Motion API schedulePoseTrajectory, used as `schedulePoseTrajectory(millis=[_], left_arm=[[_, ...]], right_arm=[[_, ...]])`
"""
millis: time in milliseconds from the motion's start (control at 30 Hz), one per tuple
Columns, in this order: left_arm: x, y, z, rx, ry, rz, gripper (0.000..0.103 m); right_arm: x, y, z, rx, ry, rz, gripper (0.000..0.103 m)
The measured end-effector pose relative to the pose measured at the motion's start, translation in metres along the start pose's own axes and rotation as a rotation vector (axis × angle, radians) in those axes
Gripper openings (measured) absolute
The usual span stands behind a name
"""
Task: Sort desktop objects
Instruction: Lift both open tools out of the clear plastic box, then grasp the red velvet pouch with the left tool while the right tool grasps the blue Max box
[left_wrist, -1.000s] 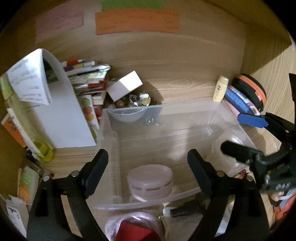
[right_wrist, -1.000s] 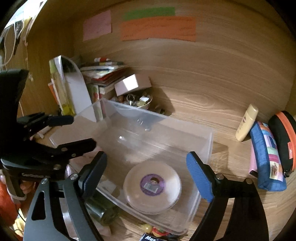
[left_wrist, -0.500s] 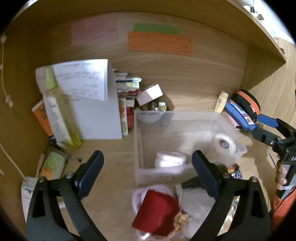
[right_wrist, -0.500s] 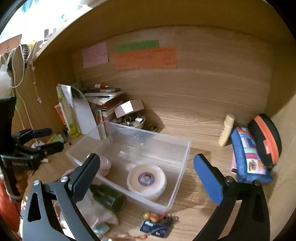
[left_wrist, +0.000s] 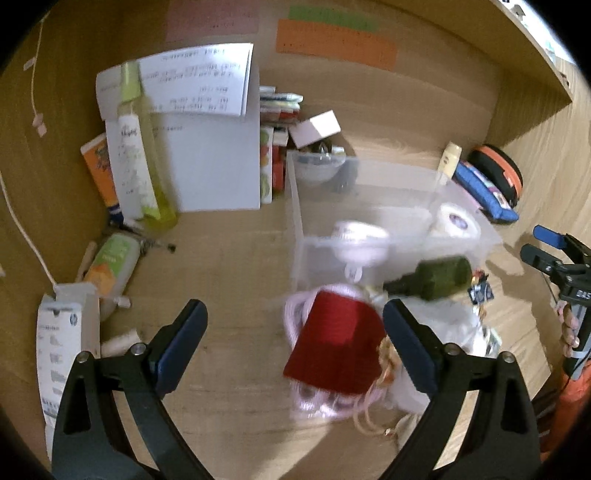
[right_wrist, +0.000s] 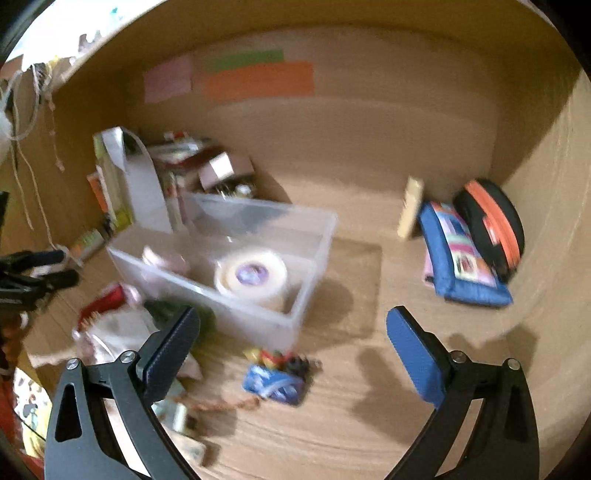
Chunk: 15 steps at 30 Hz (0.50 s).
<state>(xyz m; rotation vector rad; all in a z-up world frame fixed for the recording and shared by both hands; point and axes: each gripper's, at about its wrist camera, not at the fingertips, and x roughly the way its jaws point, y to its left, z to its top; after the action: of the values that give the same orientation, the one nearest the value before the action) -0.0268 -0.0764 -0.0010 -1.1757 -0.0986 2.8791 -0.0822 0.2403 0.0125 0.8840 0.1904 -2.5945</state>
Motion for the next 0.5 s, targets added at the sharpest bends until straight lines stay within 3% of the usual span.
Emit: schedulePoseTrajectory(millis=[167,500], left_arm=[[0.002,0.002,-0.016,0.002,0.035,-0.011,0.097],[0.013,-0.004,-0.035,0.043,0.097,-0.07,0.097]], right_arm=[[0.019,-0.009,-0.021,0.038,0.091,-0.02,0.101],[0.037,-0.003,-0.045,0.078,0.189,0.024,0.101]])
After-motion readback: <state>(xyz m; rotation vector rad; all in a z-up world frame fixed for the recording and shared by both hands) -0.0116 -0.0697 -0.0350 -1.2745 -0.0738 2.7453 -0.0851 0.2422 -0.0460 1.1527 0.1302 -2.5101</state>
